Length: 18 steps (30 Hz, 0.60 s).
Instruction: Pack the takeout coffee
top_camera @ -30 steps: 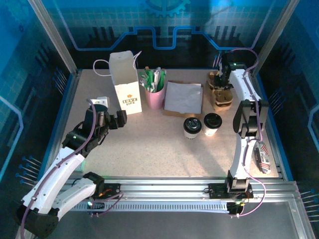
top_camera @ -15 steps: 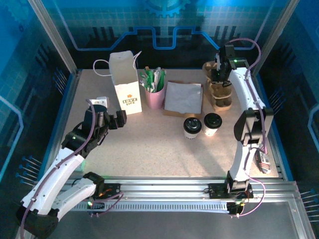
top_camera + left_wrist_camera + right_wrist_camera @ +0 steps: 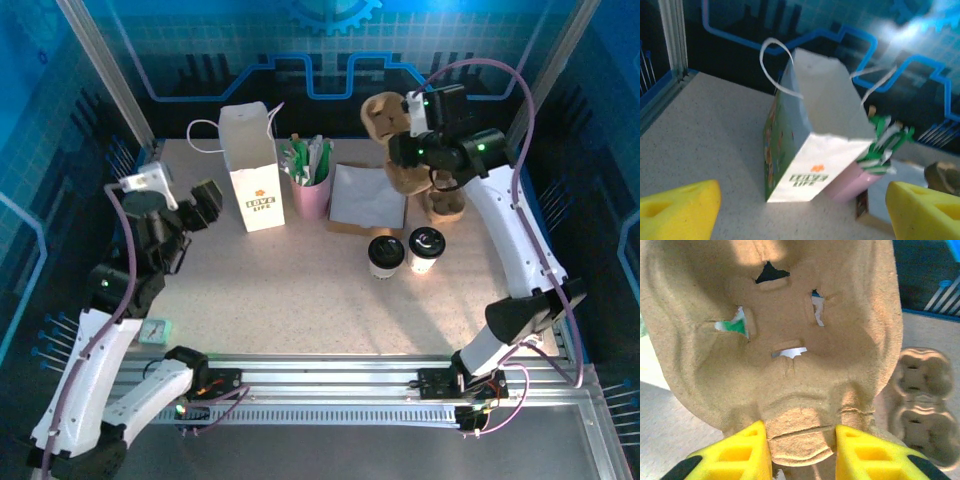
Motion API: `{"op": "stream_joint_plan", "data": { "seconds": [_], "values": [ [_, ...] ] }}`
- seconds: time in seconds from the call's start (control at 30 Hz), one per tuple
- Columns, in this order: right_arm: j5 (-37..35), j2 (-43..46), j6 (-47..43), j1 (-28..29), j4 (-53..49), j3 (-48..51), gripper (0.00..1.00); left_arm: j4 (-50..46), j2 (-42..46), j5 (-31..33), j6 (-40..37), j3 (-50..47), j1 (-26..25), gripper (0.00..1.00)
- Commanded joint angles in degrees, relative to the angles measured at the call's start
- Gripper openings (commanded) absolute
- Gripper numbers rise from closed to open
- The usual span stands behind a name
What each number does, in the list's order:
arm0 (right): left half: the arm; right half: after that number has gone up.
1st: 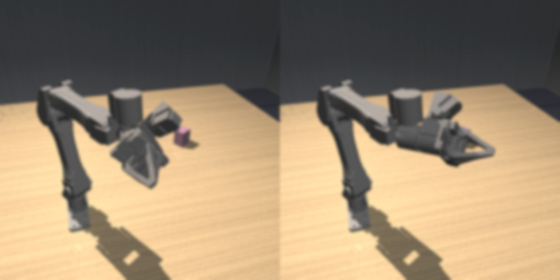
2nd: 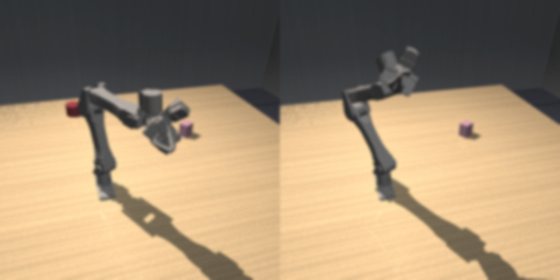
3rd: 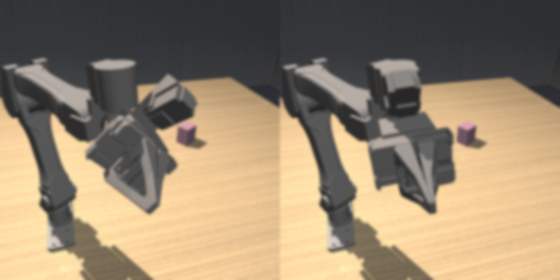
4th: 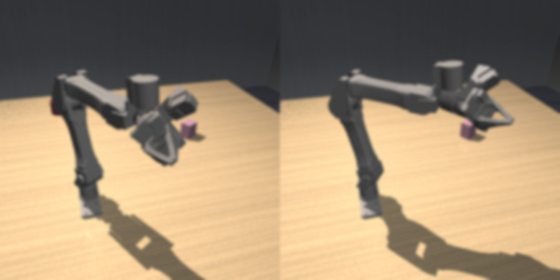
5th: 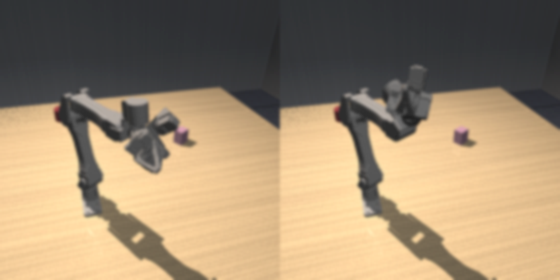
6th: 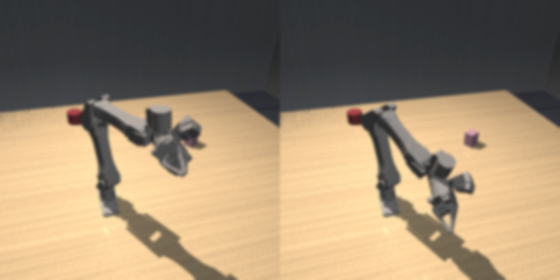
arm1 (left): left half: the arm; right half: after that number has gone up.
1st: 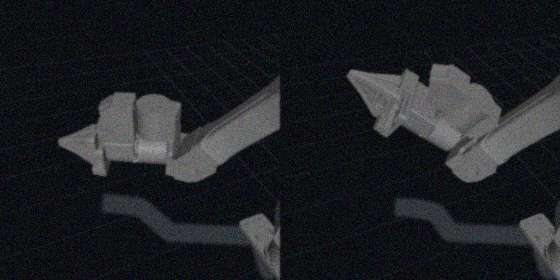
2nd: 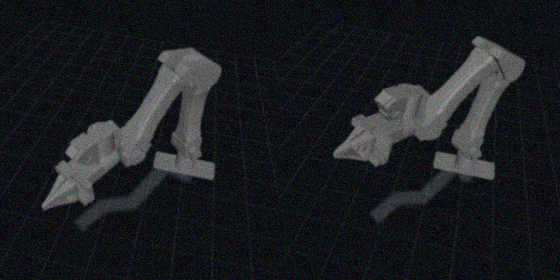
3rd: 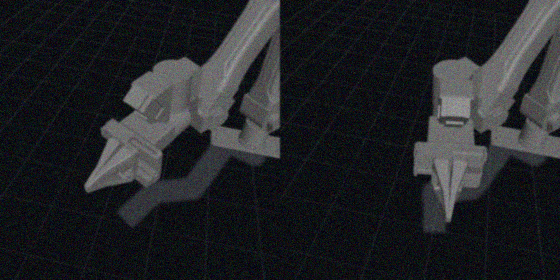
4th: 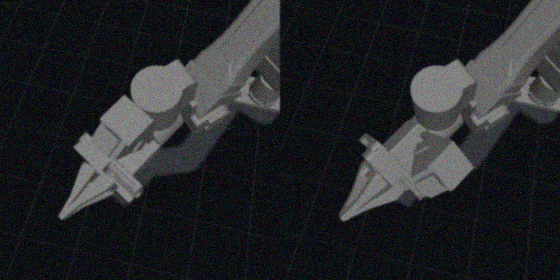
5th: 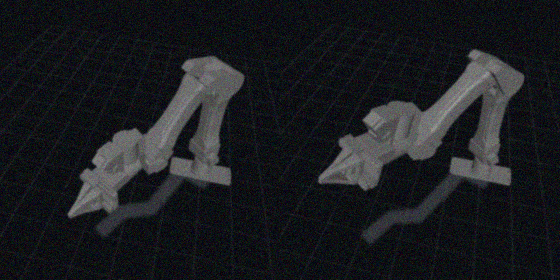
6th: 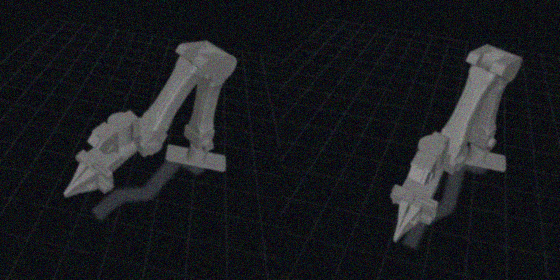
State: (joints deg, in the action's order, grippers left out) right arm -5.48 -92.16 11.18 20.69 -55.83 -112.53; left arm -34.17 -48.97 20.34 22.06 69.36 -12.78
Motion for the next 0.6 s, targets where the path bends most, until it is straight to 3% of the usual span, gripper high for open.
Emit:
{"op": "stream_joint_plan", "data": {
  "seconds": [0.0,0.23,0.4,0.57],
  "values": [
    [1.0,2.3,1.5,3.2,0.7,1.5,0.32,-2.7,-6.8,-6.4,4.1,5.5,6.1,0.86],
    [0.2,6.2,1.8,9.7,1.4,4.0,0.32,-2.8,-21.2,-20.9,13.4,13.5,20.9,0.75],
    [-0.3,8.1,1.7,13.8,1.7,5.5,0.32,-2.0,-29.6,-20.8,13.4,18.3,22.2,0.68],
    [-1.9,9.0,1.0,17.6,1.9,5.9,0.32,5.9,-33.7,-25.3,16.0,18.5,22.2,0.68]
  ]
}}
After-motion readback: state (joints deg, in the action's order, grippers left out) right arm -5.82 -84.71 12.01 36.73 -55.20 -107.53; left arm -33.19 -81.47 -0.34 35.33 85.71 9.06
